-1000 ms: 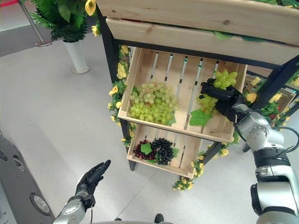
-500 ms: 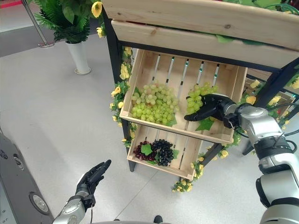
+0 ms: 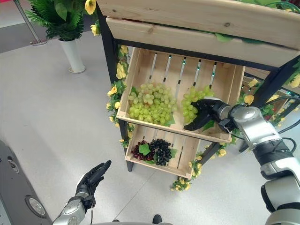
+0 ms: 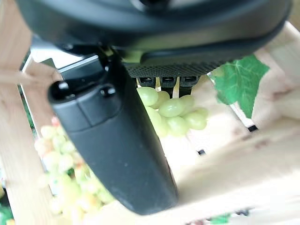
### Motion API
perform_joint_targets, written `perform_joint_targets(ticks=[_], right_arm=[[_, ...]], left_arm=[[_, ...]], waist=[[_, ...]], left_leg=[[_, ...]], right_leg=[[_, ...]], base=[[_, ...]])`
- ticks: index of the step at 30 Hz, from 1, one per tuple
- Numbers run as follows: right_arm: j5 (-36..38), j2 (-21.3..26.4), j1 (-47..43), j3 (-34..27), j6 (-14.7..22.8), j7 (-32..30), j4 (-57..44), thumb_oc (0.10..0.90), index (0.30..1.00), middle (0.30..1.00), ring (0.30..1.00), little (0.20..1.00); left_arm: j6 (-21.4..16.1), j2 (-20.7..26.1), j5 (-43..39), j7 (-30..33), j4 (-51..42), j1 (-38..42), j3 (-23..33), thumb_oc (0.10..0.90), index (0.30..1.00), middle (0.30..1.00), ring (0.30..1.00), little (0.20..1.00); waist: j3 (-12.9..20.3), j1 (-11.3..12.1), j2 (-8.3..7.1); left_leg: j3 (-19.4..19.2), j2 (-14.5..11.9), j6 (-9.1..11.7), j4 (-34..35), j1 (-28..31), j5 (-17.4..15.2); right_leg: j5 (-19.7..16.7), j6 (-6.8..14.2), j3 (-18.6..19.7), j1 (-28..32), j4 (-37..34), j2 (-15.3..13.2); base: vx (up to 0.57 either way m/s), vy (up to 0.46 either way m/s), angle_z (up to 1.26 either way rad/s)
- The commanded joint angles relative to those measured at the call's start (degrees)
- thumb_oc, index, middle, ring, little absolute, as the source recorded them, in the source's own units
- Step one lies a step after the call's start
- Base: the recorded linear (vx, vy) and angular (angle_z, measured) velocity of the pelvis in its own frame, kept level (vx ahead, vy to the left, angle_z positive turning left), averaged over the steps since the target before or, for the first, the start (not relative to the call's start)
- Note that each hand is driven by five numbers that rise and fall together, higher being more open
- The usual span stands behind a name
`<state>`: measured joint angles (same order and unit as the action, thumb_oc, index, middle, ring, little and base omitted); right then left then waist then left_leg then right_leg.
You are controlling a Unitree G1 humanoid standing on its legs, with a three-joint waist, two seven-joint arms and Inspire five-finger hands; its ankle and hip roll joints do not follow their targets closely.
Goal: Pick up the fruits from the basket on one side to the basket on the other side
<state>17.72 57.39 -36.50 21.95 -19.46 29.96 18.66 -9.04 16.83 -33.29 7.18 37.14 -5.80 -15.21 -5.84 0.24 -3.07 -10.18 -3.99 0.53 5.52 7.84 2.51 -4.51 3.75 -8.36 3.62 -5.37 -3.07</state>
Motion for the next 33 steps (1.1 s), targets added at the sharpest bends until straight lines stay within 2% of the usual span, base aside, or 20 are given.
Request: perform_joint_targets(ticks=[1, 7, 13, 19, 25, 29, 30, 33], right_arm=[[-9.47, 6.60, -2.33, -3.34, 4.26, -2.96, -2.84, 0.800, 0.900, 0.900, 0.900, 0.900], [-20.79, 11.85, 0.76, -5.45, 2.64, -3.51, -11.79, 0.800, 0.900, 0.900, 0.900, 0.900], [-25.47, 16.58, -0.25, -8.14, -0.10, -5.76, -17.43, 0.800, 0.900, 0.900, 0.900, 0.900], [-32.48, 19.11, 2.74, -12.99, 0.40, -7.84, -22.07, 0.800, 0.900, 0.900, 0.900, 0.900], [-29.23, 20.68, 1.87, -14.85, 0.03, -13.14, -23.84, 0.800, 0.900, 0.900, 0.900, 0.900], [-20.54, 19.68, 3.48, -17.77, 3.35, -19.57, -26.58, 0.800, 0.900, 0.900, 0.900, 0.900], [-18.43, 19.02, 4.18, -18.65, 4.11, -21.19, -27.65, 0.800, 0.900, 0.900, 0.900, 0.900], [-15.85, 11.87, 11.26, -23.92, 7.58, -25.53, -32.98, 0.800, 0.900, 0.900, 0.900, 0.900]], left_arm=[[-5.19, 2.50, 2.59, 0.66, -2.44, 5.17, 0.75, 0.800, 0.900, 0.900, 0.900, 0.900], [-5.32, 2.49, 2.01, 1.84, -1.84, 6.21, 1.50, 0.800, 0.900, 0.900, 0.900, 0.900], [-5.77, 2.11, 1.63, 1.99, -2.17, 5.63, 2.11, 0.800, 0.900, 0.900, 0.900, 0.900], [-5.33, 2.05, 1.97, 1.81, -2.52, 4.94, 2.60, 0.800, 0.900, 0.900, 0.900, 0.900], [-5.57, 2.12, 1.46, 1.98, -2.47, 4.73, 2.93, 0.800, 0.900, 0.900, 0.900, 0.900], [-5.24, 2.14, 1.74, 1.85, -2.75, 4.57, 3.17, 0.800, 0.900, 0.900, 0.900, 0.900], [-5.02, 2.17, 1.77, 1.87, -2.81, 4.57, 3.34, 0.800, 0.900, 0.900, 0.900, 0.900], [-4.47, 1.48, 1.88, 2.04, -2.13, 4.80, 4.29, 0.800, 0.900, 0.900, 0.900, 0.900]], waist=[[1.37, -0.79, -2.92], [1.13, -2.72, -2.88], [1.69, -3.90, -2.74], [2.01, -4.40, -2.68], [2.38, -4.62, -2.64], [2.63, -4.63, -2.51], [2.63, -4.64, -2.47], [2.55, -5.03, -1.88]], left_leg=[[-0.89, 0.39, -0.41, -0.52, 2.30, -6.42], [-2.18, 0.44, -0.49, -0.52, 2.46, -6.51], [-2.78, 0.53, -0.45, -0.52, 2.54, -6.83], [-3.27, 0.60, -0.65, -0.52, 2.41, -6.98], [-3.29, 0.63, -0.68, -0.52, 2.44, -7.22], [-3.36, 0.68, -0.73, -0.52, 2.42, -7.33], [-3.44, 0.67, -0.77, -0.52, 2.45, -7.39], [-3.53, 0.71, -0.93, -0.52, 2.59, -7.68]], right_leg=[[3.60, -0.03, -0.57, 4.58, 0.37, -2.29], [3.12, 0.28, 1.08, 4.03, 0.37, -2.08], [3.14, 0.44, 2.31, 3.83, 0.37, -1.64], [3.14, 0.54, 2.84, 3.48, 0.37, -1.52], [3.35, 0.56, 3.28, 3.51, 0.37, -1.28], [3.46, 0.63, 3.12, 3.47, 0.37, -1.36], [3.51, 0.63, 3.07, 3.47, 0.37, -1.39], [3.69, 0.60, 3.28, 3.48, 0.37, -1.40]], base=[[0.00, 0.000, 0.00], [0.00, 0.000, -0.11], [0.01, 0.019, -0.12], [0.00, 0.000, 0.00], [0.00, 0.000, 0.00], [0.00, 0.000, 0.00], [0.00, 0.000, 0.00], [0.00, 0.000, -0.01]])
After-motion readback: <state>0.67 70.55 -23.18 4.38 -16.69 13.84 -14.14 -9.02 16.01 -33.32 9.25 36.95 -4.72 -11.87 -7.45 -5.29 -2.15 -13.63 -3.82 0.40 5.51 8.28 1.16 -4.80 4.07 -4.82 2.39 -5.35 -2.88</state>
